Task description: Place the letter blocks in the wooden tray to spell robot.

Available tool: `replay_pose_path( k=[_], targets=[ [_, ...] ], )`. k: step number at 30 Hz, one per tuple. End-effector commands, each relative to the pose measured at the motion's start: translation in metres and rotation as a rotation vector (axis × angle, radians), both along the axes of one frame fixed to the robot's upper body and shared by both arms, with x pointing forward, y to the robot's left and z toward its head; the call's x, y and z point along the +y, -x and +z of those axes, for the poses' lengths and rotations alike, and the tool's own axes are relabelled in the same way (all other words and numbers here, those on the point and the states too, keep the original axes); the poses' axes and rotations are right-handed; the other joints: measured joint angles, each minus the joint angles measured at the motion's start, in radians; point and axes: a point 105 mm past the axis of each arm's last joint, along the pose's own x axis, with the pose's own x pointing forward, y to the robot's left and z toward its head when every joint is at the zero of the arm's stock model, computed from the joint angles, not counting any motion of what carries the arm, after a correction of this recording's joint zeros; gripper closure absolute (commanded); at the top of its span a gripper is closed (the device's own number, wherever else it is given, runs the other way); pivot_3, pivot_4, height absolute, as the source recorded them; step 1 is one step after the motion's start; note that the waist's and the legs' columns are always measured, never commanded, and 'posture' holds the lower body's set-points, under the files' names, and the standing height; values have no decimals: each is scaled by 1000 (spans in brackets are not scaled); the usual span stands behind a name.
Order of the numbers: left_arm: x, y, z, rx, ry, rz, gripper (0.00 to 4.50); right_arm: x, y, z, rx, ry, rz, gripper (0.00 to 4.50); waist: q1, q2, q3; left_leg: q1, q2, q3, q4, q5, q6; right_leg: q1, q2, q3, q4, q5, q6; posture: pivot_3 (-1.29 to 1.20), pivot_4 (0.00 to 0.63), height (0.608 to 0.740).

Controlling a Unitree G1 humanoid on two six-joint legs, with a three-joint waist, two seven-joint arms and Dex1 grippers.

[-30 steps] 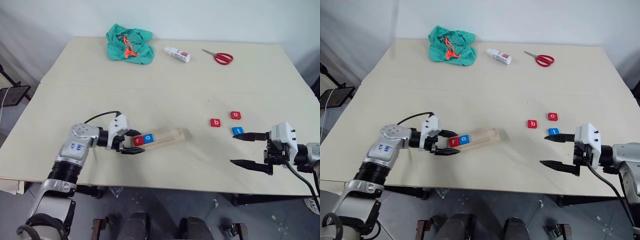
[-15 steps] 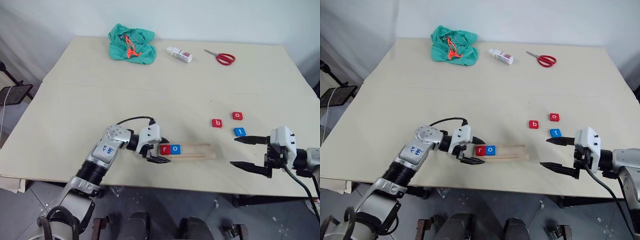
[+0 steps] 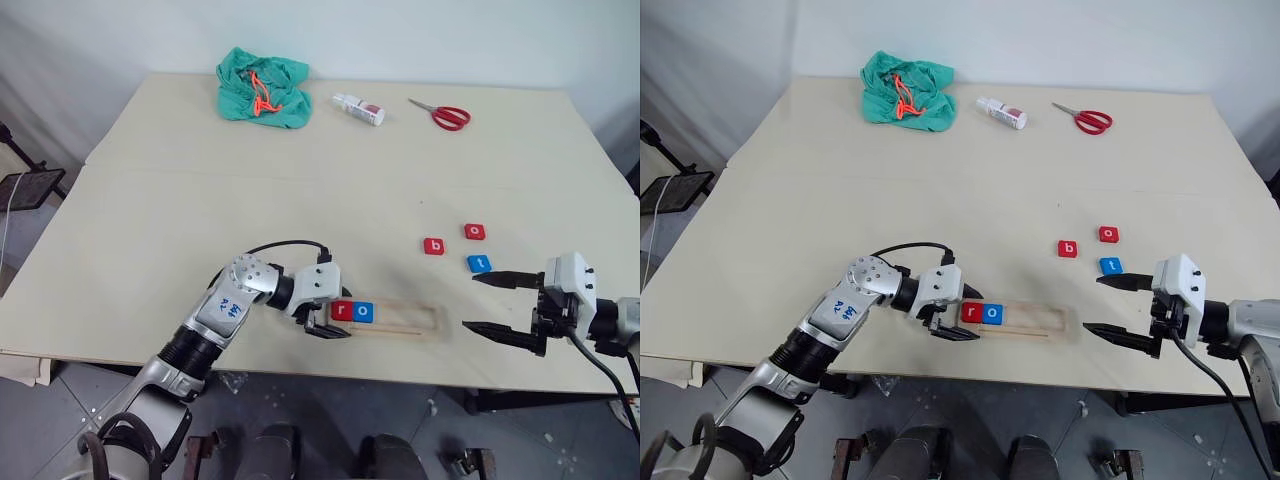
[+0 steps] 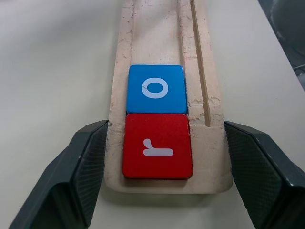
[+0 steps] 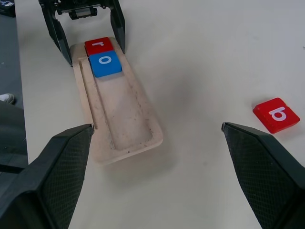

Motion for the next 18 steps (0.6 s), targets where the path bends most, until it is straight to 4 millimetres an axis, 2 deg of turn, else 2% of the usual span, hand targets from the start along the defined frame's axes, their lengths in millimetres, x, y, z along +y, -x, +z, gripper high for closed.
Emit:
replay_pose_path(
  k=[1,4,7,9,13,15,18],
  targets=[
    [1,3,-4,4,-28,23,35,-1,-1,13,-56,6,2,0,0,0,0,0,0,0,0,0,0,0,0,0,0,0,0,0,150,740],
    [6,2,11,-20,17,38,35,-4,-1,14,-55,12,-9,0,-1,0,0,0,0,0,0,0,0,0,0,0,0,0,0,0,150,740],
    [13,16,43,45,216,-10,35,-12,-3,8,-21,30,-85,0,-4,0,0,0,1,-1,0,0,0,-1,0,0,0,0,0,0,150,740],
    [20,20,56,69,306,-10,35,-17,-4,4,-9,36,-134,0,-4,0,0,0,1,-1,-1,0,0,-1,0,1,0,0,0,0,150,740],
    [34,26,59,74,363,-39,35,-29,-12,0,-2,4,-260,0,-4,0,0,0,1,-1,0,0,0,-1,0,1,0,0,0,0,150,740],
    [41,25,55,73,372,-38,35,-35,-17,0,-17,-57,-359,0,-3,0,0,0,1,-1,0,0,0,-1,0,2,-1,0,0,0,150,740],
    [52,29,42,58,392,-81,35,-32,-11,-7,-50,-144,-471,0,2,0,0,0,1,-1,-1,0,0,0,0,0,-1,0,0,0,150,740]
  ],
)
